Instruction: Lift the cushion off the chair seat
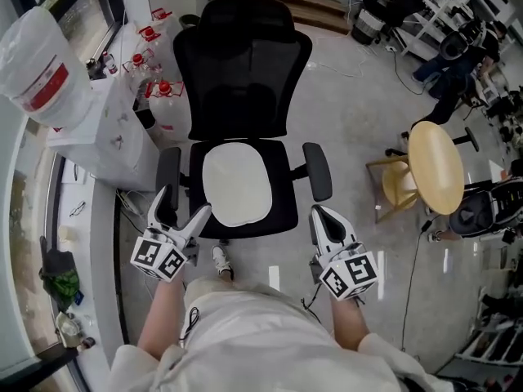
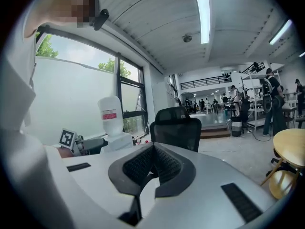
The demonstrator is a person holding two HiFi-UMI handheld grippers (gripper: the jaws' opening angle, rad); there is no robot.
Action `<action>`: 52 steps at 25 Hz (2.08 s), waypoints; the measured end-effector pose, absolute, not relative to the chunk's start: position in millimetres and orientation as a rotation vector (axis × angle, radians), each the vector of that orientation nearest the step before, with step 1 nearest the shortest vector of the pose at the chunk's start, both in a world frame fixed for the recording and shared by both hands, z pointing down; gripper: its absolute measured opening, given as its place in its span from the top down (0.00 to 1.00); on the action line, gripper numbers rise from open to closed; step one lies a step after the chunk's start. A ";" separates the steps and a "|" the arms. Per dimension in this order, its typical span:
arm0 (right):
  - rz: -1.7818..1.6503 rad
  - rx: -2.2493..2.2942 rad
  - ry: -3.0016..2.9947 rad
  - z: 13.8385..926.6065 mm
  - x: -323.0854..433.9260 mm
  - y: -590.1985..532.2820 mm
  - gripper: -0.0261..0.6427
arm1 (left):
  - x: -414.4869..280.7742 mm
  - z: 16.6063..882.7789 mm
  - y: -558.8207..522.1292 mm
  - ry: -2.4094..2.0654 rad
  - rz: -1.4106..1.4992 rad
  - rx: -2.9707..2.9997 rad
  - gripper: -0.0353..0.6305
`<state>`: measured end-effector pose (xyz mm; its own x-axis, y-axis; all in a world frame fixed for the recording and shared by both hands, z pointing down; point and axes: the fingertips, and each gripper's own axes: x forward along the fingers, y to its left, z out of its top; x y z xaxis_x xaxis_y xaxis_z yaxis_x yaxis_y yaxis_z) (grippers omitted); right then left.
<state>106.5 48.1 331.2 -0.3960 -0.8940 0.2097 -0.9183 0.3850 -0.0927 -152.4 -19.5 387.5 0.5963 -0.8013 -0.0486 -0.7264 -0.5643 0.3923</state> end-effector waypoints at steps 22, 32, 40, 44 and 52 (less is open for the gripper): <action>0.434 1.646 -2.513 359.8 131.9 -102.7 0.96 | -101.5 444.1 -164.5 -1.162 -0.011 2.527 0.21; 0.543 1.476 -2.506 426.5 124.2 -135.0 0.96 | -84.4 533.4 -187.3 -1.193 0.128 2.448 0.21; 0.626 1.336 -2.491 487.6 103.6 -153.4 0.96 | -83.3 621.4 -208.3 -1.241 0.168 2.326 0.21; 0.668 1.301 -2.490 517.8 94.5 -159.2 0.96 | -79.7 660.8 -217.2 -1.227 0.225 2.306 0.21; 0.716 1.245 -2.510 573.9 88.9 -172.3 0.96 | -70.2 753.3 -241.2 -1.188 0.371 2.273 0.21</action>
